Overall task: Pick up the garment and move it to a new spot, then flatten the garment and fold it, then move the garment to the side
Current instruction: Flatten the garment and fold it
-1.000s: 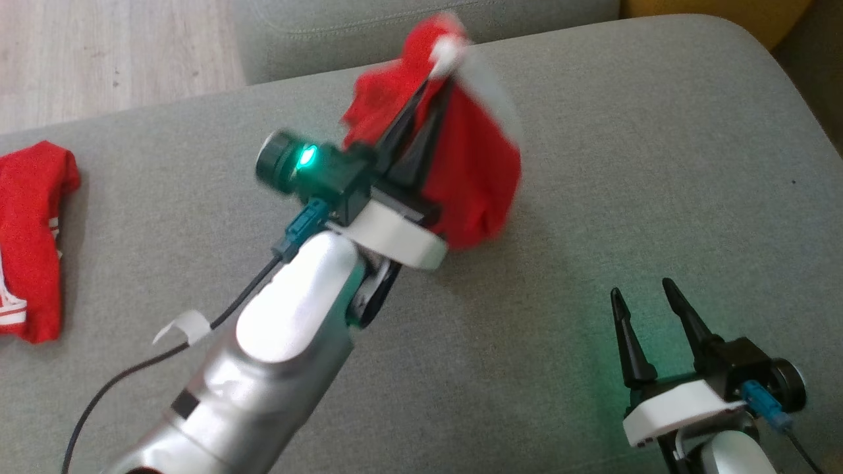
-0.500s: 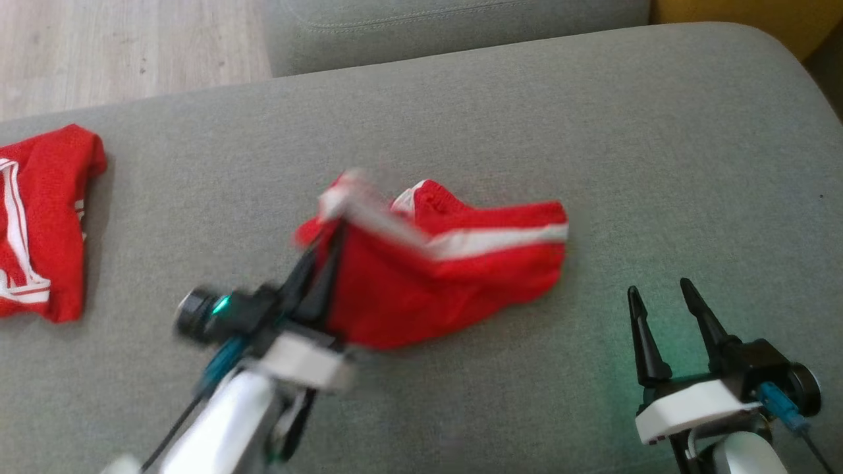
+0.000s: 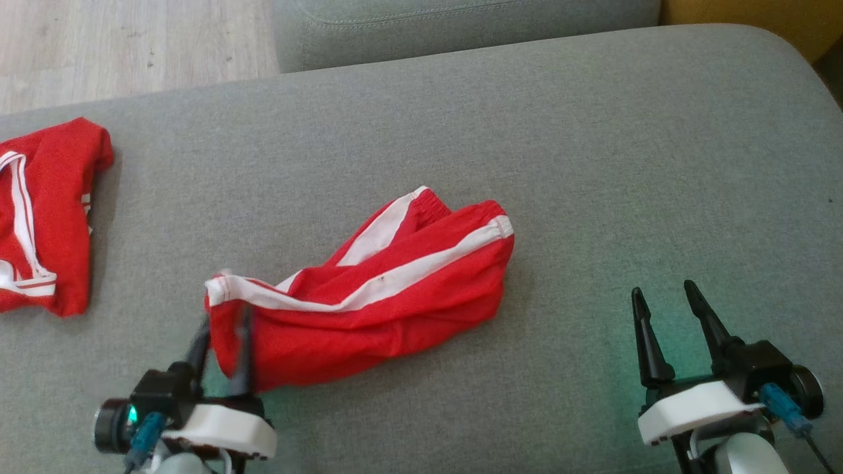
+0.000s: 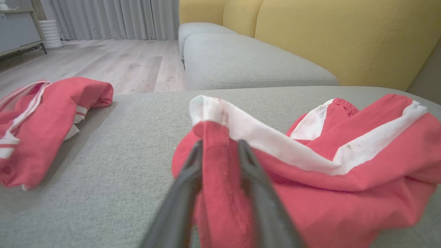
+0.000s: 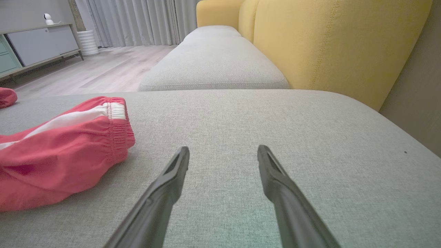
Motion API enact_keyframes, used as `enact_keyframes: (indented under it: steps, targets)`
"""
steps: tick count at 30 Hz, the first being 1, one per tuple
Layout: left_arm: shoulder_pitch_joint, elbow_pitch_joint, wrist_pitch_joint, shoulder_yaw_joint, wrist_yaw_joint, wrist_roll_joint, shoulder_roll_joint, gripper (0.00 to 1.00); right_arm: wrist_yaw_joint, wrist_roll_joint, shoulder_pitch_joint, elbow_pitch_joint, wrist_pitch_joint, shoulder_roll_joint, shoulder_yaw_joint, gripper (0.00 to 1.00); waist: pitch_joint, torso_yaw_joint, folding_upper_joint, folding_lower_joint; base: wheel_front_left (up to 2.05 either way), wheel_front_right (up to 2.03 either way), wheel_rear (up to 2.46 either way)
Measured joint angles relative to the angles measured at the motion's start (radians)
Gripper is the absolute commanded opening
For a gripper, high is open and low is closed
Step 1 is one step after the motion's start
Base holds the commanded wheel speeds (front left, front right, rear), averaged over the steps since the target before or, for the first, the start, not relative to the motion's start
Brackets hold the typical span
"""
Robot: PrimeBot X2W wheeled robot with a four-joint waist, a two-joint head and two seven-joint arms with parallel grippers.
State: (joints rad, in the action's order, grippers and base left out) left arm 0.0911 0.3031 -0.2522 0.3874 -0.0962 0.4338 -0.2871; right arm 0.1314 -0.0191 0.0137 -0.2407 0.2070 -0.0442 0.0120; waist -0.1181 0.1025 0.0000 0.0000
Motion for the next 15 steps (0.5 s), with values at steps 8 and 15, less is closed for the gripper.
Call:
enact_keyframes:
  steps: [8, 15]
  targets:
    - [-0.006, 0.039, 0.0, -0.045, 0.001, 0.024, 0.057, 1.0, 0.0, 0.001, 0.0, -0.002, 0.0, 0.0, -0.005, 1.0, 0.01, -0.004, 0.0, 0.0, 0.0, 0.0, 0.0]
    - [-0.066, 0.011, 0.0, -0.073, 0.001, 0.024, 0.079, 1.0, 0.0, 0.017, 0.0, 0.001, -0.005, 0.0, -0.02, 1.0, 0.041, -0.025, 0.0, 0.0, 0.0, 0.0, 0.0]
